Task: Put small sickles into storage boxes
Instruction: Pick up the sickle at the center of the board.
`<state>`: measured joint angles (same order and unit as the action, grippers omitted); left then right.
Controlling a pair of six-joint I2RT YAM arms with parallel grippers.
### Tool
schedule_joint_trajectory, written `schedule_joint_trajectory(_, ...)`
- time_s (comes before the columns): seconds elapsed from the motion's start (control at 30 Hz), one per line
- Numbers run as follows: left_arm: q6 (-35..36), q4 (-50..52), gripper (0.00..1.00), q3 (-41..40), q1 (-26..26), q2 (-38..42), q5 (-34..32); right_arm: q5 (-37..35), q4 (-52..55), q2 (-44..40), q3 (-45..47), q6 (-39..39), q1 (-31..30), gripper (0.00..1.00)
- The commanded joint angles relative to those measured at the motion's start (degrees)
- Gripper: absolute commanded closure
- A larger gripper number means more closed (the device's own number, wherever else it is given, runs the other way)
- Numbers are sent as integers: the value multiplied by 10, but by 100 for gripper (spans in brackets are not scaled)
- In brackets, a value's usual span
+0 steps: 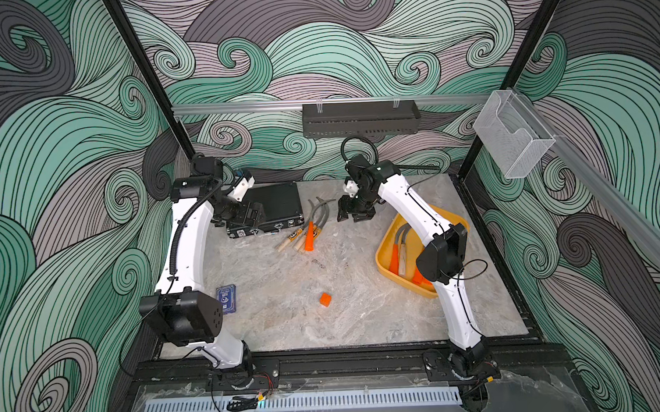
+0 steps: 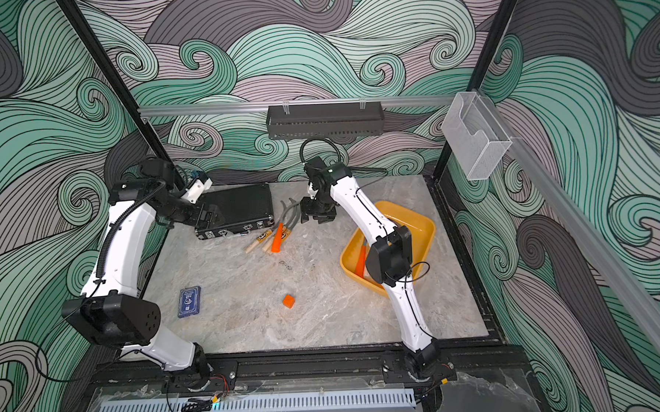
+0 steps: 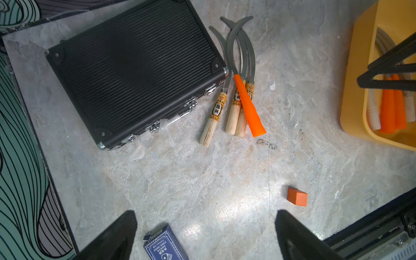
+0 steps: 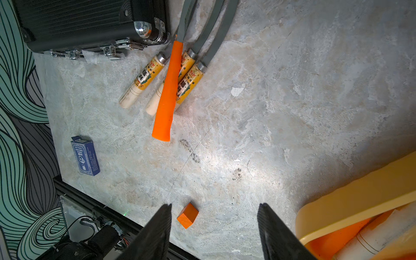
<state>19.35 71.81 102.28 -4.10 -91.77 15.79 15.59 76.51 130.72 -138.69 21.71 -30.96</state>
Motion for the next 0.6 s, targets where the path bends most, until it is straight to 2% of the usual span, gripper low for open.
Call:
schedule_joint_trajectory(0.0,-12,-11,4,-8,1,5,-6,-6,41,-24,-12,2,-9,38)
schedule_joint_trajectory(0.13,-26,-23,3,2,0,-7,30,-15,76,-14,-56,-8,-21,38)
schedule_joint_trajectory(0.33,-24,19,3,55,-1,-30,20,-25,83,6,-90,19,-43,38)
schedule_joint_trajectory(0.57,1,5,2,26,-4,17,22,-33,82,46,-143,42,-72,38)
